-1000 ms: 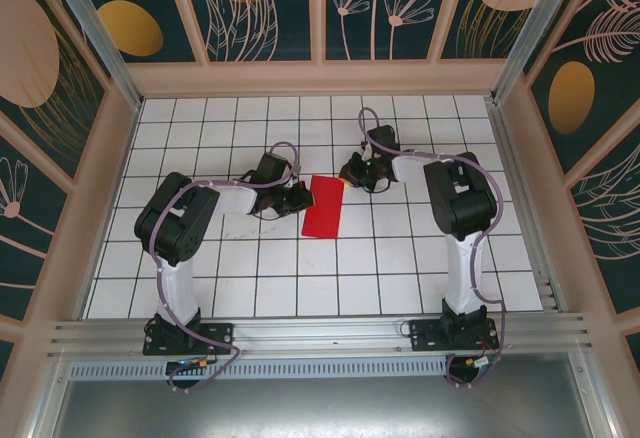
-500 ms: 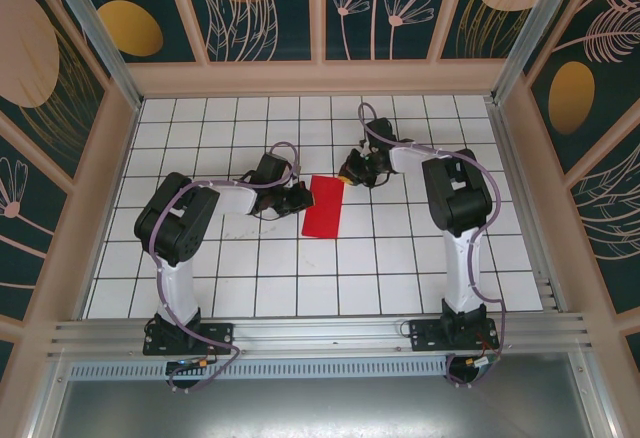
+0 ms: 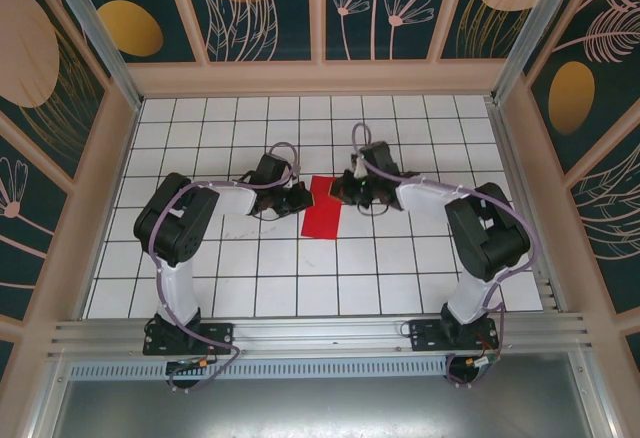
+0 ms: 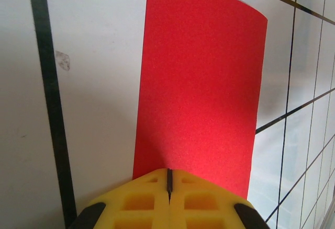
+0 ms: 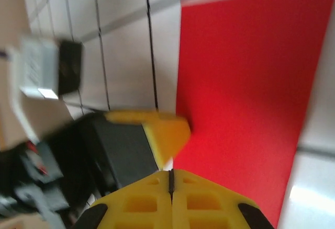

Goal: Fold a paper plane with a square sheet of paper (pick it up from the middle)
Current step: Fold the square sheet of paper in half at the center of the table.

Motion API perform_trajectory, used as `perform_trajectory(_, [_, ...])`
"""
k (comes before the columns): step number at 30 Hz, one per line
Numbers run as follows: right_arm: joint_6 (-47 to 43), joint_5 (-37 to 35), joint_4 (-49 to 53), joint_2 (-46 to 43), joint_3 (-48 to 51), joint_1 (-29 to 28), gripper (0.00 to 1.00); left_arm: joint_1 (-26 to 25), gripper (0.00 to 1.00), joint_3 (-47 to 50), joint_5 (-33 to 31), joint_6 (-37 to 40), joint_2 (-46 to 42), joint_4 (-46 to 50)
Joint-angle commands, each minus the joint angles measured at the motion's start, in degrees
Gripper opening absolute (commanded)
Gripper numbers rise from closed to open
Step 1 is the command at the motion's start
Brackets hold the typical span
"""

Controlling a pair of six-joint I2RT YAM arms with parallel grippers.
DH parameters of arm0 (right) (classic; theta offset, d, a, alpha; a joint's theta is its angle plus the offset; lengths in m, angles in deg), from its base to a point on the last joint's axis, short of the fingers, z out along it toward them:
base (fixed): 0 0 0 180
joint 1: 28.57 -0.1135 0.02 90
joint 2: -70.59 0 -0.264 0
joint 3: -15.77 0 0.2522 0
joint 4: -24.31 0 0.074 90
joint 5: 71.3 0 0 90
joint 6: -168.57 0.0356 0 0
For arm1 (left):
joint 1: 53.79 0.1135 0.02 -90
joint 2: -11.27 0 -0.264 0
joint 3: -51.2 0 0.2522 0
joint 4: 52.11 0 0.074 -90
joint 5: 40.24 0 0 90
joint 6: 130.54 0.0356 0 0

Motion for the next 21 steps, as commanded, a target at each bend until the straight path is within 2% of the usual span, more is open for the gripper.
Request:
perform_trajectory(1, [3.7,-0.7,-4.2,-2.0,5.1,-2.4,0.06,-0.4,0.00,2.9,-2.3,0.8,1.1,7.9])
perform_trajectory(4, [4.9,-0.2,-6.2,-1.9,8.0,-3.5,0.05,-0.4,0.00,2.7,-2.2,0.8,1.1,7.9])
perform_trajectory(13, [1.8,-2.5,-0.1,1.8,11.8,-4.3,0.04,-0.4,0.00,2.7,-1.5,0.2,0.5,7.5])
perform_trajectory(21, [-11.1,-0.4,7.3,2.5,8.9,-2.8,0.04,-0.4,0.00,5.4,-1.2,-2.5,-5.3,5.2])
